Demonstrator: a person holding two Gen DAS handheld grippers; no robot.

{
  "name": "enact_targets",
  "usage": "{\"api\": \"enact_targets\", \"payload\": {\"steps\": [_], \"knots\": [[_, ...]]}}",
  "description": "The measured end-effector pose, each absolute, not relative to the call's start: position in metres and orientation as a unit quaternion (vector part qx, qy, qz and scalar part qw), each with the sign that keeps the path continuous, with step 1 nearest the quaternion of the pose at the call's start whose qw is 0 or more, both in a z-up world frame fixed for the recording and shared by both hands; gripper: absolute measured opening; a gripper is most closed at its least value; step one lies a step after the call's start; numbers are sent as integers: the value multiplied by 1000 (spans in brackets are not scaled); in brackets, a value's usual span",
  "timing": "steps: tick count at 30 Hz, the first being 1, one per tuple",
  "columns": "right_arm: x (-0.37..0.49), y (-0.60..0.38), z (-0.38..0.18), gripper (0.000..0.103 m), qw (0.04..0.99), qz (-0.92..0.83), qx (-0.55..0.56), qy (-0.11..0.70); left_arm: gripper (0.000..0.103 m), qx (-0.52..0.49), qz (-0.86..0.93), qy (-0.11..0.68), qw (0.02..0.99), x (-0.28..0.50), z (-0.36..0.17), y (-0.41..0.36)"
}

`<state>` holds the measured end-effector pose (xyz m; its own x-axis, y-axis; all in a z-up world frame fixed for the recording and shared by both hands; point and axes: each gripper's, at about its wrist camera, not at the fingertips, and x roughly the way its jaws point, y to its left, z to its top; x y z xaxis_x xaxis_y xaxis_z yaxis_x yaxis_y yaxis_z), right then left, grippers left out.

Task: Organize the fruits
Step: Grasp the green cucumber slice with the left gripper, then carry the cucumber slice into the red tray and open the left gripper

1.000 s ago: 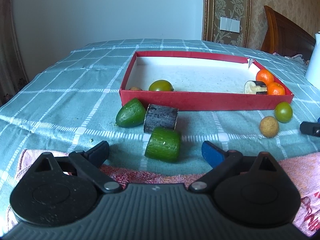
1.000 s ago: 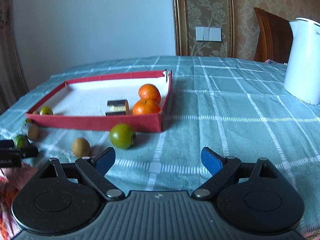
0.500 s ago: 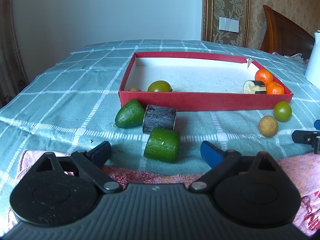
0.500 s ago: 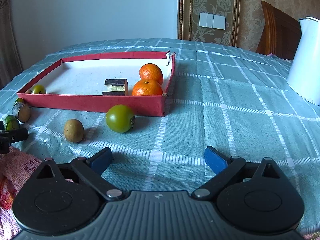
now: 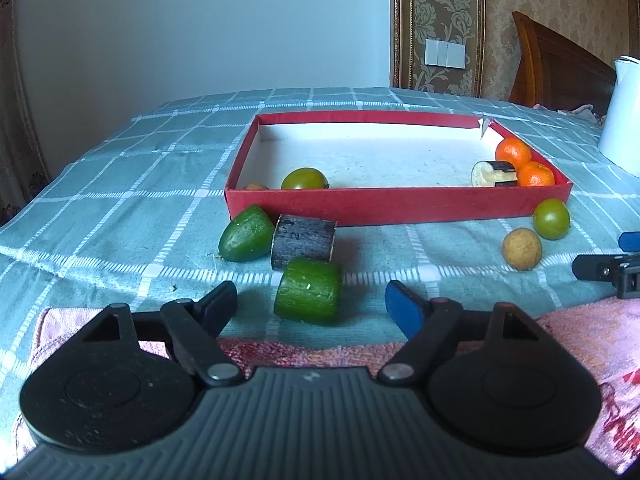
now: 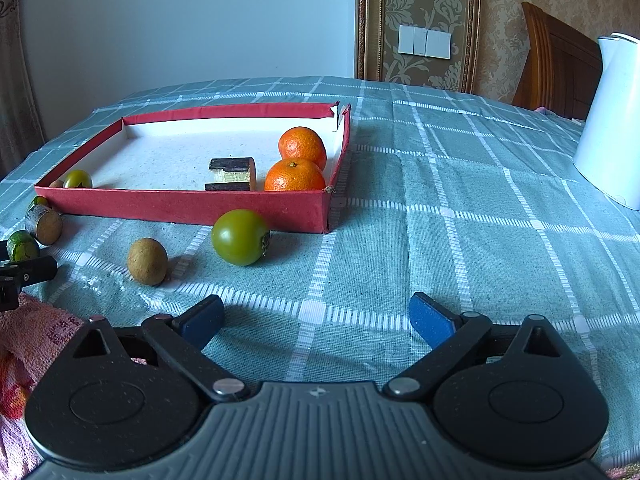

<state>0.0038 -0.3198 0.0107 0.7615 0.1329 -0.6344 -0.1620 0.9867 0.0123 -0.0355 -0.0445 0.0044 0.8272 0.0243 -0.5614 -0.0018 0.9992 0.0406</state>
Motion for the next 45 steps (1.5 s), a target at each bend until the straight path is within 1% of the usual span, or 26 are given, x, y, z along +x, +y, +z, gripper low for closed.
{"api": "enact_targets", "payload": {"steps": [2, 4, 5, 6, 7, 9, 10, 12, 28, 35, 40, 45], "knots": [[4, -320, 11, 100, 938, 79, -22, 336, 71, 18, 3, 292, 956, -37, 5, -46], [4, -320, 11, 100, 938, 79, -21, 336, 58, 18, -1, 289, 957, -38, 6, -47], [4, -320, 11, 100, 938, 79, -21, 336, 55, 19, -3, 288, 957, -39, 6, -48], [4, -320, 11, 100, 938, 79, -21, 336, 49, 21, -5, 287, 958, -40, 6, -49], [4, -319, 11, 100, 938, 79, -20, 336, 45, 23, -2, 285, 958, -40, 6, -50], [4, -320, 11, 100, 938, 79, -20, 336, 42, 21, 0, 284, 959, -40, 6, -49], [4, -320, 11, 100, 938, 79, -20, 336, 37, 19, 2, 284, 959, -40, 6, -48], [4, -320, 11, 100, 938, 80, -19, 336, 32, 16, 8, 285, 958, -40, 7, -44], [4, -324, 12, 101, 939, 87, -2, 333, 27, 16, 9, 278, 960, -46, 10, -43], [4, -327, 12, 101, 940, 92, 10, 330, 27, 17, -5, 275, 961, -55, 13, -44], [4, -327, 12, 101, 940, 91, 9, 330, 27, 25, -10, 257, 966, -58, 26, -43], [4, -327, 12, 101, 940, 92, 9, 330, 27, 33, 5, 230, 973, -42, 49, -38]]}}
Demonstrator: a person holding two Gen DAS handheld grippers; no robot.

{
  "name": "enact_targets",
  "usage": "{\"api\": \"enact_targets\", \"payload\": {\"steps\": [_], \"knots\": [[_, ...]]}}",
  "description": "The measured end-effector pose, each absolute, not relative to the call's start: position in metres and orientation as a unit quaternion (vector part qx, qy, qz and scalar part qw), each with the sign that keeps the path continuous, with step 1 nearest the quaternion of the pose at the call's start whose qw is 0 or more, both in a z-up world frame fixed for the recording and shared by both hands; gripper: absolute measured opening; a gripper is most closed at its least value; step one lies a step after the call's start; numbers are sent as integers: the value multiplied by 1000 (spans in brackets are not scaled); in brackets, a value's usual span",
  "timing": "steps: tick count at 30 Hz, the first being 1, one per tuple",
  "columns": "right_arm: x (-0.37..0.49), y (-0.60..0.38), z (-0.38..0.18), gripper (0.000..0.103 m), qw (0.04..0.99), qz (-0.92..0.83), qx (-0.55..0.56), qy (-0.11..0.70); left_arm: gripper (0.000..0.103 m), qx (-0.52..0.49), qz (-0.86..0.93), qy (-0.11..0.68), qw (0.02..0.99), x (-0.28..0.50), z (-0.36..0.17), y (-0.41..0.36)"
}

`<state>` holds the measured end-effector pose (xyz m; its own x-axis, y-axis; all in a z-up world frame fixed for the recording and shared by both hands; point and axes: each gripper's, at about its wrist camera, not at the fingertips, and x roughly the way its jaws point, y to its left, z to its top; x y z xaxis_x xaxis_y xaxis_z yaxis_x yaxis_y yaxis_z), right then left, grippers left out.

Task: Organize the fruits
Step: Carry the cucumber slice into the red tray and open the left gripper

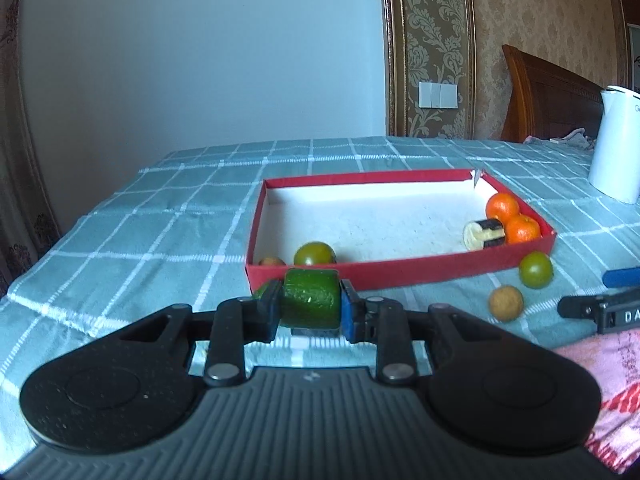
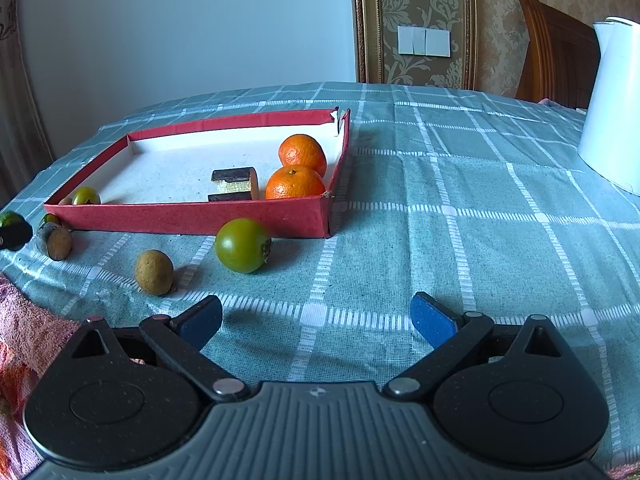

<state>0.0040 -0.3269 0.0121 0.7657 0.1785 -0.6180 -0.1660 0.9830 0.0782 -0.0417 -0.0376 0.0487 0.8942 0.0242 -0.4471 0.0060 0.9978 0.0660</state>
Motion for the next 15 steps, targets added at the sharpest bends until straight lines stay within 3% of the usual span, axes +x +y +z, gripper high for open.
{"api": "enact_targets", "payload": {"steps": [7, 15], "knots": [[3, -329, 12, 102, 940, 95, 16, 328, 27, 33, 24, 214, 976, 10, 71, -31], [2, -331, 12, 102, 940, 97, 23, 327, 27, 31, 41, 241, 969, 70, 61, -25]]}}
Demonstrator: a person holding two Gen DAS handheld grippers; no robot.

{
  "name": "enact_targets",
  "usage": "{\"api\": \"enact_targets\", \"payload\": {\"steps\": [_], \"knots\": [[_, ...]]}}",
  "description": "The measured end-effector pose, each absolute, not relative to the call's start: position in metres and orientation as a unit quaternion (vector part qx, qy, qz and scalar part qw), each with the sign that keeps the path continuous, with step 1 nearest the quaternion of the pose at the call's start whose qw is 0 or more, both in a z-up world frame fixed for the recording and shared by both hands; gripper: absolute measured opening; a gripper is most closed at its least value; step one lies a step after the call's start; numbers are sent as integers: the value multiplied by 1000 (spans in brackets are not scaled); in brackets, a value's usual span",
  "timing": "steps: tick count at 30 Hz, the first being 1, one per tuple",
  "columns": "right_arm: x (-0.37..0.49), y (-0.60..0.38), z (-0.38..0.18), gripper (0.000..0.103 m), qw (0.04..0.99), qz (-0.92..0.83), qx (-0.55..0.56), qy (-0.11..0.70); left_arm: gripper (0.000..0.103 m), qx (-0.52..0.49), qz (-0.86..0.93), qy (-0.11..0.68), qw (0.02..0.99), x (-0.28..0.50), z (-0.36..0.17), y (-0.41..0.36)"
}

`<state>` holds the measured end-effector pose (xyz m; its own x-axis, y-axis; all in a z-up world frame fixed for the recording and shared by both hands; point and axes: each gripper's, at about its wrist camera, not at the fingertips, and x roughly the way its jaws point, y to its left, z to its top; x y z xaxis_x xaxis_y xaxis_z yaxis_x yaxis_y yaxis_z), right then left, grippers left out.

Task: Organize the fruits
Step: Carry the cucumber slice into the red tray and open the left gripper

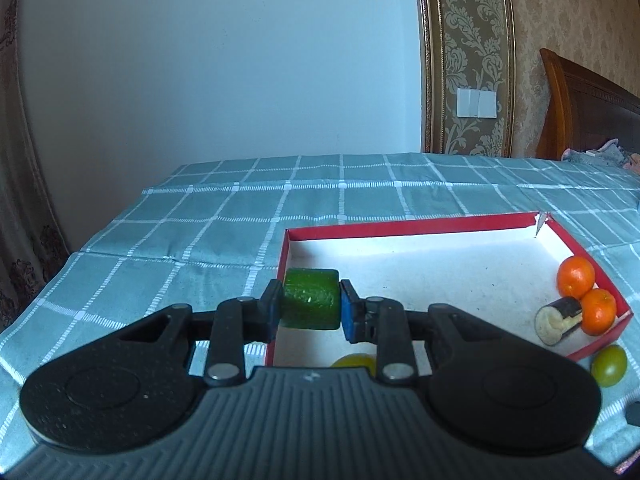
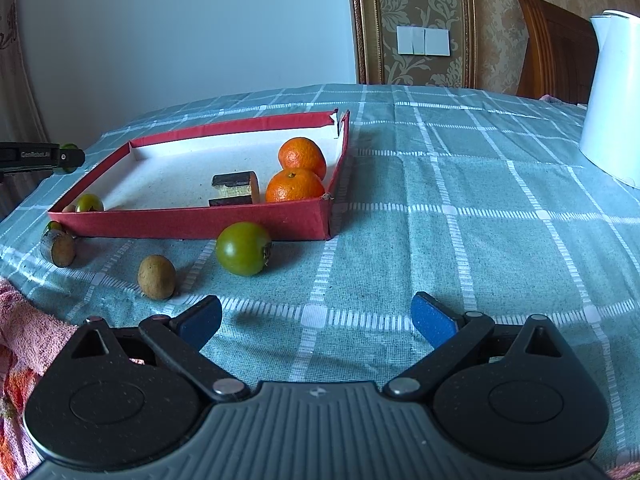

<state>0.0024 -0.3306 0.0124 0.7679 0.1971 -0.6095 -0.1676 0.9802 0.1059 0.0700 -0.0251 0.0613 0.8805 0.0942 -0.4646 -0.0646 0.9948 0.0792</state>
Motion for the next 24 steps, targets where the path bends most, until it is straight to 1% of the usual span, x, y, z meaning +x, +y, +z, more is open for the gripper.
{"api": "enact_targets", "payload": {"steps": [7, 13, 24], "knots": [[2, -331, 12, 102, 940, 97, 24, 326, 27, 25, 50, 274, 960, 94, 43, -24], [2, -331, 13, 102, 940, 98, 27, 326, 27, 22, 55, 291, 955, 99, 29, -22], [2, -330, 13, 102, 940, 96, 20, 327, 29, 24, 40, 288, 956, 92, 27, -20]]}}
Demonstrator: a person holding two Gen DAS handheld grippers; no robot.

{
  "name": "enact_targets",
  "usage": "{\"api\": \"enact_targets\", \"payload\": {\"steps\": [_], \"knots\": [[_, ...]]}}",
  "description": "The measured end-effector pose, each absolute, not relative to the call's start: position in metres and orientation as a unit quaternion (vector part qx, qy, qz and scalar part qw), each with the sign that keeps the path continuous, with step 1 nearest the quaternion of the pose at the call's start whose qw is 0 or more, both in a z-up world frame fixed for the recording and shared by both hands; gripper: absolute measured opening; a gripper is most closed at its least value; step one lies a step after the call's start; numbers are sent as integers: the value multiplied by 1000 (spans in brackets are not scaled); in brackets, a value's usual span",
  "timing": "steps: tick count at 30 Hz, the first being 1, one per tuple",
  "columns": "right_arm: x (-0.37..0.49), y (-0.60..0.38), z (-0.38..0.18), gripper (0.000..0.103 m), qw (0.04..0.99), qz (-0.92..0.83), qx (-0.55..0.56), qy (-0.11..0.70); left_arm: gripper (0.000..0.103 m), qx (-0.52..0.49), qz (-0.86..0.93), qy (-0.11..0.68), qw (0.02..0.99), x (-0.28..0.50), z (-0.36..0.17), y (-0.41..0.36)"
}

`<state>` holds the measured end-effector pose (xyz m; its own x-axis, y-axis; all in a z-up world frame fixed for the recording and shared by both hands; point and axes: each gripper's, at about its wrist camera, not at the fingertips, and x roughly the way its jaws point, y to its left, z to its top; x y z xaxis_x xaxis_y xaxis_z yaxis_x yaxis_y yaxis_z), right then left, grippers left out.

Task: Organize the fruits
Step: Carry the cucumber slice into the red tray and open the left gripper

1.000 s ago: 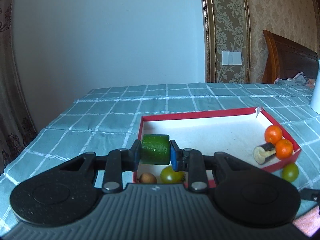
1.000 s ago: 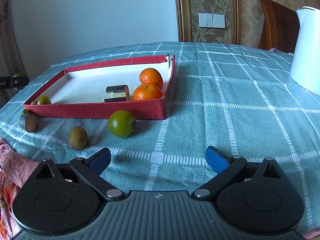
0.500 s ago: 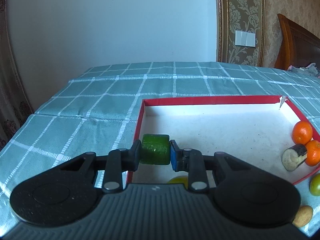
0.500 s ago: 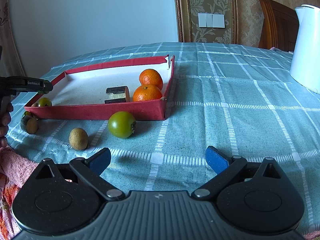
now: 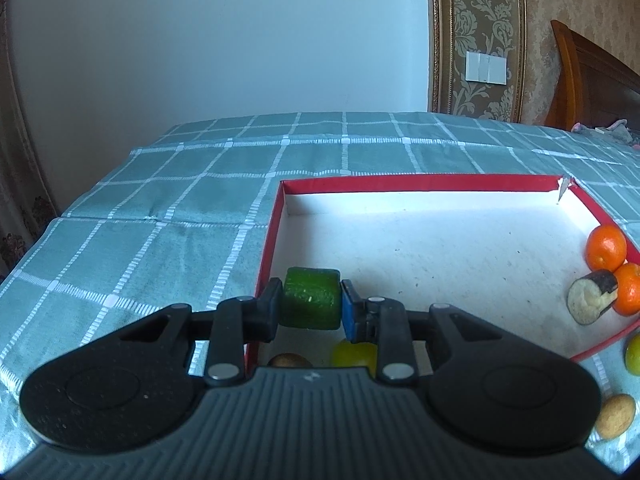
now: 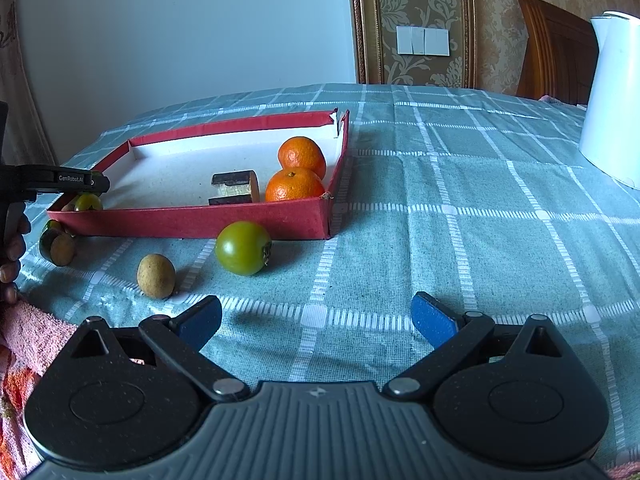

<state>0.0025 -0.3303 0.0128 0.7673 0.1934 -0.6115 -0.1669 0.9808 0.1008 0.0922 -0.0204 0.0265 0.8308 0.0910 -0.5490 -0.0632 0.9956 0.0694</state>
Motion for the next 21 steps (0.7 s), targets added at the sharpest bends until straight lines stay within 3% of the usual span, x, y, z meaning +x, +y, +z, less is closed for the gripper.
{"api": "enact_targets", "payload": {"steps": [4, 15, 18, 21], "knots": [[3, -329, 12, 102, 940, 94, 16, 328, 34, 17, 35, 285, 958, 87, 27, -18], [3, -327, 12, 102, 940, 91, 9, 330, 37, -9, 21, 269, 963, 57, 42, -9], [3, -327, 12, 102, 940, 91, 9, 330, 61, -4, 29, 252, 967, 45, 49, -11], [2, -326, 12, 102, 940, 87, 8, 330, 61, -1, 27, 243, 970, 37, 53, -13]]}}
